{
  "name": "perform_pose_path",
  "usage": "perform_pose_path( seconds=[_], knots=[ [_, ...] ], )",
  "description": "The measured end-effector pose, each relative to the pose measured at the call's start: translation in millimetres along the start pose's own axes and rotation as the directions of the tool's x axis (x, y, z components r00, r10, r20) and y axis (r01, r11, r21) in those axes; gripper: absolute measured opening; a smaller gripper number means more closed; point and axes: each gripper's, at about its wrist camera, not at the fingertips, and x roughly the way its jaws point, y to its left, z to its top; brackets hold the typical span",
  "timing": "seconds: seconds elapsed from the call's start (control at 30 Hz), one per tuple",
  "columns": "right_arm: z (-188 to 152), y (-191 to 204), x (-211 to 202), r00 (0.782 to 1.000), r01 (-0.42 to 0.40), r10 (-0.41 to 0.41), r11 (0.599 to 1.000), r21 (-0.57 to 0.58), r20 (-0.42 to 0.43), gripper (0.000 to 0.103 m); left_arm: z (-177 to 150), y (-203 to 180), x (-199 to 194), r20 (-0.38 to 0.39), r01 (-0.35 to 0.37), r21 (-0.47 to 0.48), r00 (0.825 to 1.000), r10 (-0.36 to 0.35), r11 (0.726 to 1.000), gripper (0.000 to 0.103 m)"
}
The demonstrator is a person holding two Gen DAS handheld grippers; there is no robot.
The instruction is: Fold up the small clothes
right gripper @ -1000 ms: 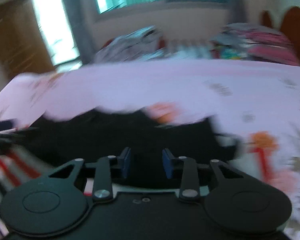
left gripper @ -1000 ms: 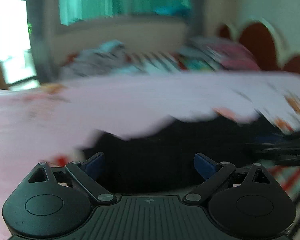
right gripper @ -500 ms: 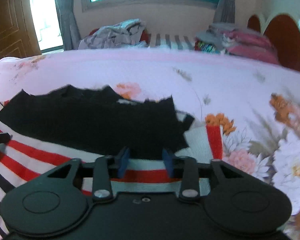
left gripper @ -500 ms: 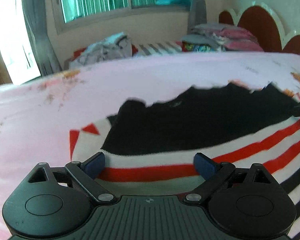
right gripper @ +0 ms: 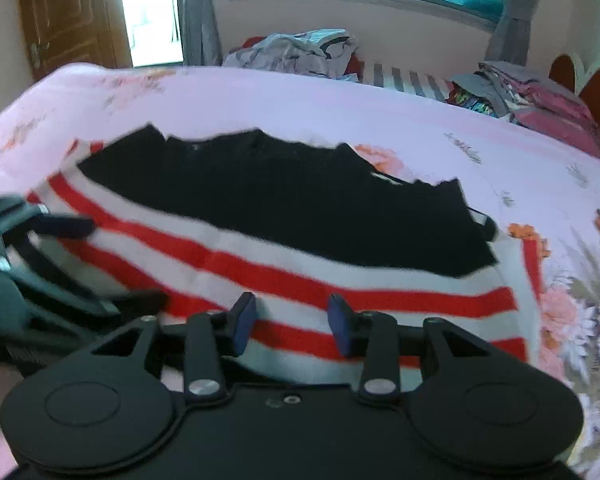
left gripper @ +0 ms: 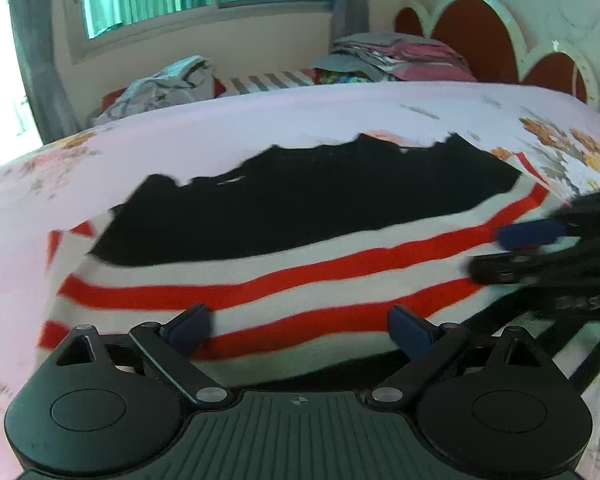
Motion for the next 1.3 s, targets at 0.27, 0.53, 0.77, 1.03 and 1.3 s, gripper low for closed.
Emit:
perform_pose_path(
  seconds=[0.27, 0.53, 0.77, 1.03, 1.3],
  knots=[
    [-45, -54, -32, 0.991, 0.134, -0.135, 0.982, 0.135, 0.0, 0.036, -31, 50, -26, -0.002, -0.067, -0.098, 0.998, 0.067, 0.993, 0.095],
    [-28, -1, -43, 0.998, 0.031, -0.04, 0.987, 0.16, 0.056, 0.039, -31, 2, -37, 0.009, -0.01, -0.063, 1.0, 0.011, 0.998, 0.095],
    [-50, 35, -35, 0.995, 0.102, -0.101, 0.995, 0.014, -0.015, 0.043, -46, -20, -39, -0.016, -0.034, -0.024, 0.999, 0.033, 0.999, 0.096],
    [-72, -16, -66, 0.974, 0.226, -0.227, 0.967, 0.113, -0.004, 0.039, -62, 25, -59, -0.02, -0.109, -0.073, 0.994, 0.108, 0.991, 0.095],
    [-96, -51, -78, 0.984, 0.176, -0.172, 0.965, 0.193, -0.035, 0.034, -86, 51, -68, -0.018, -0.127, -0.114, 0.992, 0.126, 0.985, 0.095]
  ],
)
